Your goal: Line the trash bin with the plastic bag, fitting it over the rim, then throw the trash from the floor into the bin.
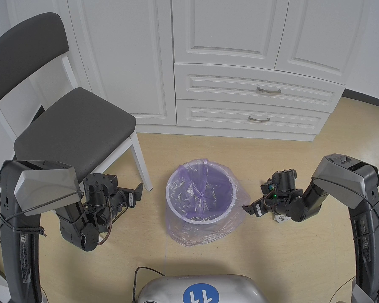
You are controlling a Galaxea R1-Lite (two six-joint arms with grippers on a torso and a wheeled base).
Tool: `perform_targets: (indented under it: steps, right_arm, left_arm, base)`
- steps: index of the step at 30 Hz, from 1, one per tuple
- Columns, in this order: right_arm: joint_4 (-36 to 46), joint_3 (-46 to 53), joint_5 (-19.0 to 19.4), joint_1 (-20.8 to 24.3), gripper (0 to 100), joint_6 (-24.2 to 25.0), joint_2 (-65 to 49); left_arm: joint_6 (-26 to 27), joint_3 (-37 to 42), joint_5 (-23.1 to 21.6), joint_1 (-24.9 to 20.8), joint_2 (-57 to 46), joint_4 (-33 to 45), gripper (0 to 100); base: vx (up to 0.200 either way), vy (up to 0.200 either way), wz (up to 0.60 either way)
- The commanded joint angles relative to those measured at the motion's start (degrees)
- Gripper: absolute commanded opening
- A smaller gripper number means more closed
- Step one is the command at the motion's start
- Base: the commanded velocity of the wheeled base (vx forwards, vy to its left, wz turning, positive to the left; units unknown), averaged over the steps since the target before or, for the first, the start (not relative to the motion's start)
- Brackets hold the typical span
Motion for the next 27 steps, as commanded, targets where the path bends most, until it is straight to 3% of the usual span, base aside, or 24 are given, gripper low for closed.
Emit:
perform_targets:
  steps: [1, 5, 10, 13, 14, 18, 22, 27]
  right_arm:
    - [8.32, -9.58, 0.50, 0.95, 100, 1.68, 4.11]
    - [14.65, -17.49, 0.42, 1.92, 100, 3.35, 6.22]
    - [24.31, -36.56, 0.07, 2.00, 100, 4.05, 14.74]
    - [28.18, -40.08, 0.07, 2.00, 100, 4.14, 16.24]
    - [34.77, -45.35, 0.42, 1.83, 100, 4.41, 17.82]
    - [40.93, -47.97, 0.59, 1.83, 100, 6.25, 19.75]
    - [41.45, -47.97, 3.67, 1.83, 100, 7.22, 19.75]
    - [40.75, -47.97, 4.02, 1.83, 100, 9.06, 19.31]
  left_arm:
    - [0.08, 1.02, 0.19, 0.55, -1.24, -1.62, 100]
    - [0.08, 1.90, 0.28, 0.20, -1.95, -2.06, 100]
    - [0.08, 3.39, 0.19, 0.55, -1.24, -4.70, 100]
    - [-0.01, 3.57, 0.19, 0.55, -0.98, -5.31, 100]
    - [-0.01, 3.57, 0.19, 0.55, -0.19, -6.02, 100]
    - [-0.01, 3.57, 0.19, 0.55, 0.52, -6.46, 100]
    - [-0.10, 3.48, 0.19, 0.55, 0.69, -6.46, 100]
    - [-0.19, 3.65, 0.36, 0.55, 0.60, -6.46, 100]
  base:
    - [0.000, 0.000, 0.00]
    - [0.000, 0.000, 0.00]
    - [0.000, 0.000, 0.00]
    - [0.000, 0.000, 0.00]
    - [0.000, 0.000, 0.00]
    - [0.000, 0.000, 0.00]
    - [0.000, 0.000, 0.00]
    - [0.000, 0.000, 0.00]
